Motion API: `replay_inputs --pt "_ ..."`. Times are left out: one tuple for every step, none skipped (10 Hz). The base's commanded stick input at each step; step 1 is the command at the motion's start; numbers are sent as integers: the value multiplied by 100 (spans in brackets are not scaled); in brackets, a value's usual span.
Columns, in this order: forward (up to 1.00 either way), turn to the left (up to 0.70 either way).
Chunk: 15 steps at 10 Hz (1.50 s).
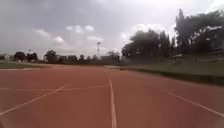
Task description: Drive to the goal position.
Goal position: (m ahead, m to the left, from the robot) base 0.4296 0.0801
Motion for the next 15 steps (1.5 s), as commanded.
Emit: replay_inputs --pt "45 0" --pt "45 0" --pt "45 0" --pt "45 0" --pt "45 0" --pt "45 0" --pt "45 0" --pt "45 0" --pt "45 0" --pt "45 0" --pt "45 0" --pt "45 0" --pt "45 0" --pt "45 0" --pt "45 0"
